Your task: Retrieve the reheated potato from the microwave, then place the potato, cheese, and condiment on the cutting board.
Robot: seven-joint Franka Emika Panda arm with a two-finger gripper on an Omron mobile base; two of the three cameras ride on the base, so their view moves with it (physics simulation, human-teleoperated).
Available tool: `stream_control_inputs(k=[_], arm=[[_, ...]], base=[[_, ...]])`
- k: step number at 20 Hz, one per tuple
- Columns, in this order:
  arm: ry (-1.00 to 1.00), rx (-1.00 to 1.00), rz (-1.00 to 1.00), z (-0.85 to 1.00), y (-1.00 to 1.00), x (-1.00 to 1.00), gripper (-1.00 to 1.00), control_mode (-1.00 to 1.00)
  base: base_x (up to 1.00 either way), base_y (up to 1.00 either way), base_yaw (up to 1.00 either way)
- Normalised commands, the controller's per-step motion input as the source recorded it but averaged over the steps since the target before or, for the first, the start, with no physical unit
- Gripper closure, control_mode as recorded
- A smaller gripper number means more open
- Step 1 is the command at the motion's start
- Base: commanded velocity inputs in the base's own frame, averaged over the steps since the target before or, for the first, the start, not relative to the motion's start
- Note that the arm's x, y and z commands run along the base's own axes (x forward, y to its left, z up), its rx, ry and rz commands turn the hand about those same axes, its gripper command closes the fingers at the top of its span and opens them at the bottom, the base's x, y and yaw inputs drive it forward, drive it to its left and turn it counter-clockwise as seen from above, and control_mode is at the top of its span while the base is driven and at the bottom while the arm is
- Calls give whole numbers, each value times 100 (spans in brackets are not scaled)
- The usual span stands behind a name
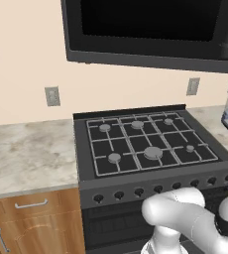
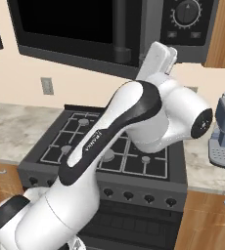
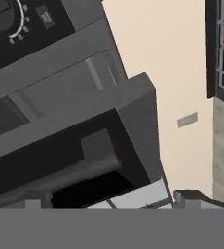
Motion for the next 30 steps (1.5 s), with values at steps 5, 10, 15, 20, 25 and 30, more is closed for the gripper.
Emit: stream_control_inputs(k=[5,10,15,20,25,30], arm=[[-6,7,38,-3,-39,51,-100,-100],[-22,0,42,4,-44,23,-100,-100],[-26,-6,31,12,-44,4,-100,-100],[-24,-17,19,0,-13,19,-100,-100],[-20,-29,7,-17,0,24,-100,-100],[7,-21,-15,10,-8,50,-100,-100]], base=[[0,0,0],[0,0,0],[0,0,0],[0,0,0],[0,0,0],[0,0,0]])
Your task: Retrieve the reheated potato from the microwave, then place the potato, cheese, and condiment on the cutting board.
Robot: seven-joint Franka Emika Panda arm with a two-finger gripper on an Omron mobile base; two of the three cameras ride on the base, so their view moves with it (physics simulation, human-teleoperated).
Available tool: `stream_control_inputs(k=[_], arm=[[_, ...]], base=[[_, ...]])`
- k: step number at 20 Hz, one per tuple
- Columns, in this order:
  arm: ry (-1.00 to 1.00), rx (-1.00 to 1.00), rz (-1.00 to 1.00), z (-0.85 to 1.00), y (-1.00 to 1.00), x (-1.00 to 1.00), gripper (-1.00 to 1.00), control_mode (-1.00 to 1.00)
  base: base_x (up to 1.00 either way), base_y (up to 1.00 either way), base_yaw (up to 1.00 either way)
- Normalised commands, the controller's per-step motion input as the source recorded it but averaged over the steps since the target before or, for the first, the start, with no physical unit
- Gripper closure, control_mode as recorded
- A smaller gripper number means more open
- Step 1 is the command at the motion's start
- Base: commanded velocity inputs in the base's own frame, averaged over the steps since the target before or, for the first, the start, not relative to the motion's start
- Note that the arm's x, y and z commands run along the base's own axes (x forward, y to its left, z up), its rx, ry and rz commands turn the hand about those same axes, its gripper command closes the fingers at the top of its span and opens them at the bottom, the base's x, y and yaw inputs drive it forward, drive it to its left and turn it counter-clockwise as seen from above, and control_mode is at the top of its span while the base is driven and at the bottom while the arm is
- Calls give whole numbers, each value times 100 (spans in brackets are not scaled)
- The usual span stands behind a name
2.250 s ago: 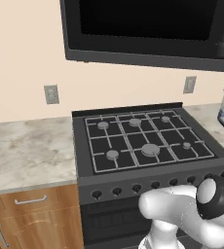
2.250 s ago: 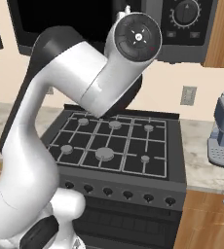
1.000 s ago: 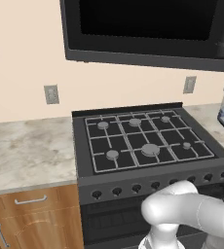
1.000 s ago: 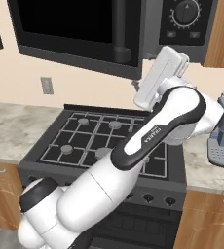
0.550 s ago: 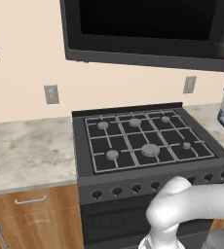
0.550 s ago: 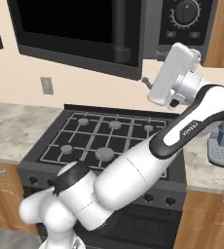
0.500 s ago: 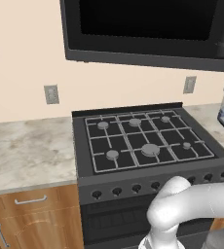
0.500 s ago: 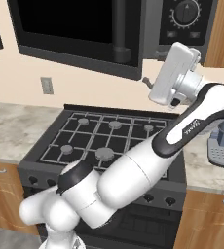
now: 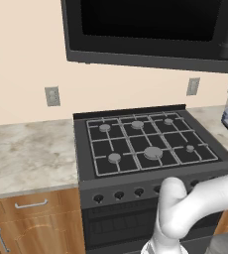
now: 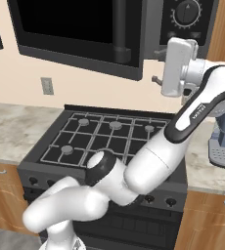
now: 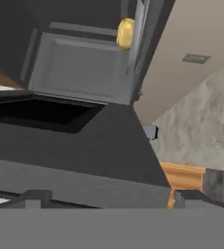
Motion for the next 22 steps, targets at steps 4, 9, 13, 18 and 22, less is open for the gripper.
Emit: stream_control_inputs(k=[4,9,13,18,22], arm=[[33,-8,-28,14,-3,44,-100,-100],[34,0,-21,3,0,44,-100,-100],[32,8,-8,10,2,40,-100,-100],[25,13,-1,14,10,23,-100,-100],[15,7,0,13,13,14,-100,-100]], base=[[0,0,0],[0,0,0],[0,0,0],[0,0,0],[0,0,0]])
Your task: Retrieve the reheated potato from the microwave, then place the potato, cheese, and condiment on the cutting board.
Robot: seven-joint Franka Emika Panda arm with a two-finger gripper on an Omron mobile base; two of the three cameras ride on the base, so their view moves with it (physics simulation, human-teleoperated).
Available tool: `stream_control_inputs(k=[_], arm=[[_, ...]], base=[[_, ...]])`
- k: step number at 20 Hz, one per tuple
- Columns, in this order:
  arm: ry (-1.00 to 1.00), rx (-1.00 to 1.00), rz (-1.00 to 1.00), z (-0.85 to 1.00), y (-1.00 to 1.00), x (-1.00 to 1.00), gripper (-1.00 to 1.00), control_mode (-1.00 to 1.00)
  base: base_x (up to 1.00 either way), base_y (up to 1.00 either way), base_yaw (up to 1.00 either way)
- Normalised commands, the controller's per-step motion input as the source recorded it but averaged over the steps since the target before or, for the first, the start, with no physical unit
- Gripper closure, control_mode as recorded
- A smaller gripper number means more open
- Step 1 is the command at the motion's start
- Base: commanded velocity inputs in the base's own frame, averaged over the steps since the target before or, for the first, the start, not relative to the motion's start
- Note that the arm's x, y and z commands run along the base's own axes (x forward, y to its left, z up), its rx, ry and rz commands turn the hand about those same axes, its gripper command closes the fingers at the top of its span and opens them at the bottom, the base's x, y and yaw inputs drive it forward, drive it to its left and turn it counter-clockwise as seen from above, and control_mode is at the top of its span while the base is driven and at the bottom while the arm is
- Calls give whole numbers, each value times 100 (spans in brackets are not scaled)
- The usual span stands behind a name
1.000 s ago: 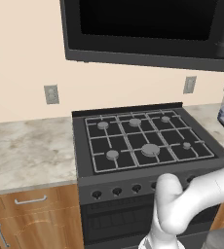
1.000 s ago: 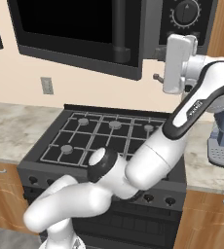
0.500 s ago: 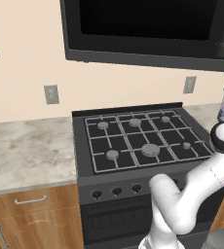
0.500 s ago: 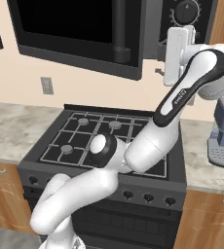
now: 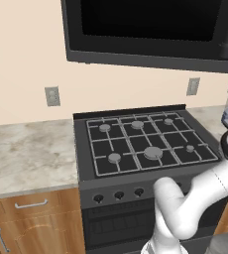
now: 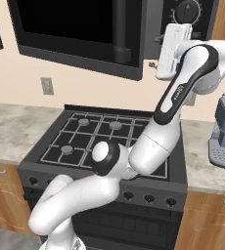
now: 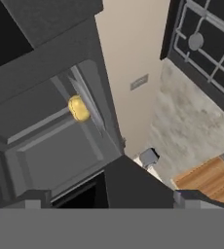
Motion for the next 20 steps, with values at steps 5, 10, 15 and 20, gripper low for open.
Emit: stream_control_inputs(k=[5,10,15,20], arm=[[7,2,-1,15,19,-2,-100,-100],[0,2,0,25,9,-33,-100,-100],[-1,1,0,17,20,-49,-100,-100],[0,0,0,4,43,-33,-100,-100]], base=[[0,0,0],[0,0,0],[0,0,0],[0,0,0]])
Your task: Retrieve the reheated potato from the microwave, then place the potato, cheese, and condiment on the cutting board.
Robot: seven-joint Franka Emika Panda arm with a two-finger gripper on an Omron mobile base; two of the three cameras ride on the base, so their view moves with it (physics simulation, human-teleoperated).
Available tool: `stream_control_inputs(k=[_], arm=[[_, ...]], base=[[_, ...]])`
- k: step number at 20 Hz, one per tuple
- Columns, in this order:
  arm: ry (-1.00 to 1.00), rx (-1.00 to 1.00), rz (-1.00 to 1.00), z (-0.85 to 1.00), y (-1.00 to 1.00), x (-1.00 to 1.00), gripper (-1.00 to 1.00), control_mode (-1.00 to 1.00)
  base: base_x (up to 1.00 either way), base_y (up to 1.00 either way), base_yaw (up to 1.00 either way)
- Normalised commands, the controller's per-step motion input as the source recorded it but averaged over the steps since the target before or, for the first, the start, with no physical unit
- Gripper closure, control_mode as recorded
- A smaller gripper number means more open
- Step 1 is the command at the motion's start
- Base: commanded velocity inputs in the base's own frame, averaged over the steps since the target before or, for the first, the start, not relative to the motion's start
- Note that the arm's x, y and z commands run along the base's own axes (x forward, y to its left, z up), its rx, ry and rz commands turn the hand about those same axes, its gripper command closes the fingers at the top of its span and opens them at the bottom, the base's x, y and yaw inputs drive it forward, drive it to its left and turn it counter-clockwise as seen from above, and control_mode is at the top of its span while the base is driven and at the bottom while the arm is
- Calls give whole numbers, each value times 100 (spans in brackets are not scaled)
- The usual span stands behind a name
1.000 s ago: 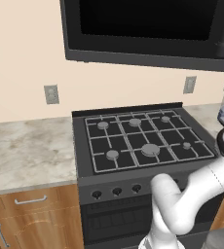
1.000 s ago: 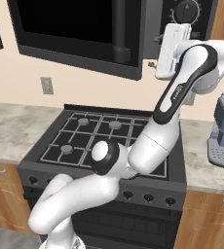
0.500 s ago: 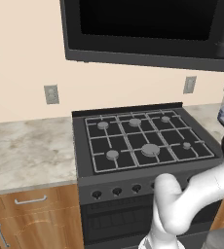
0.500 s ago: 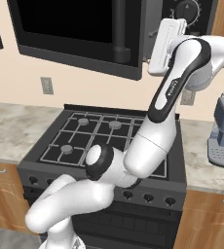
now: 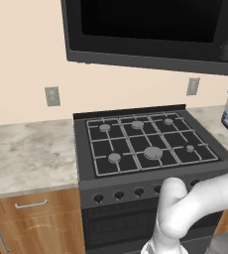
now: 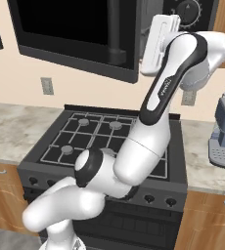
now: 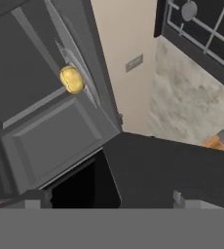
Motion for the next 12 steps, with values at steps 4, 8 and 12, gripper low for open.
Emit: stream_control_inputs(k=[4,8,12], arm=[[-3,0,0,1,49,-34,-100,-100],[-7,0,0,0,51,-54,-100,-100],[-10,0,0,0,55,-64,-100,-100]], base=[[0,0,0],[0,0,0],[0,0,0]])
